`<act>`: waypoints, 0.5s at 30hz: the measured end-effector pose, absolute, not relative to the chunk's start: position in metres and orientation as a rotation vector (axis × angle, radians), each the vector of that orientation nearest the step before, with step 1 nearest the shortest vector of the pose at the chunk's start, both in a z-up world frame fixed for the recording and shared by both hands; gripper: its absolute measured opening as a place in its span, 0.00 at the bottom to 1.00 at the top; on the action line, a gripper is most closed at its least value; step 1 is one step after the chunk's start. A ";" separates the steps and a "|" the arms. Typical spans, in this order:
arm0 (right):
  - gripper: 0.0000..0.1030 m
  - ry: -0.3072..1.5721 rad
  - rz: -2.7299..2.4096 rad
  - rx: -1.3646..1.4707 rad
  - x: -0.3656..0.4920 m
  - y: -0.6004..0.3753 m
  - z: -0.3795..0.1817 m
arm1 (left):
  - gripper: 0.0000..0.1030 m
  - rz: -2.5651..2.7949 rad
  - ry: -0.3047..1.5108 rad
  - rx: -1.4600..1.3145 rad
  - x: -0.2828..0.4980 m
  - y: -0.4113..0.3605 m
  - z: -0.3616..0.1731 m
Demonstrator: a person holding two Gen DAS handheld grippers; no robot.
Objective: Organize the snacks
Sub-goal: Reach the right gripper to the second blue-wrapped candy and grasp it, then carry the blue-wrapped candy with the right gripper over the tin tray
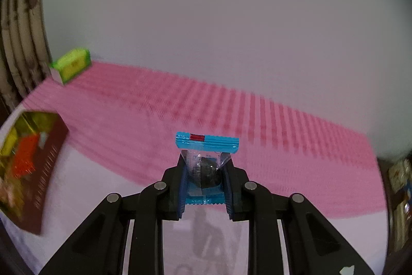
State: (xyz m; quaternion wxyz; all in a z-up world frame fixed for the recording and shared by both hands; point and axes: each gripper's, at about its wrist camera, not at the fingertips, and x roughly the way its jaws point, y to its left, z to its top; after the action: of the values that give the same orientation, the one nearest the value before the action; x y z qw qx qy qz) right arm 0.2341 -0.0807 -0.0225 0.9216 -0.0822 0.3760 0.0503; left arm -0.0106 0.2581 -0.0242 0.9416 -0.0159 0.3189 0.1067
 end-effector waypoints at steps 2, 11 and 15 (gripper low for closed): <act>0.21 0.736 0.116 -0.183 0.235 -0.065 0.002 | 0.65 0.228 0.626 -0.058 -0.016 0.263 -0.019; 0.21 0.596 0.192 -0.238 0.227 0.020 0.093 | 0.65 0.360 0.536 -0.198 -0.045 0.299 0.002; 0.21 0.564 0.229 -0.259 0.222 0.058 0.110 | 0.65 0.441 0.522 -0.241 -0.053 0.316 0.006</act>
State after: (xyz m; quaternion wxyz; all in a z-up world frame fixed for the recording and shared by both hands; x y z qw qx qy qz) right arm 0.2220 0.0585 0.1103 0.9458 -0.1273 0.2768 0.1123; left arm -0.0535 0.3160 0.0056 0.9350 -0.1181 0.2555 0.2157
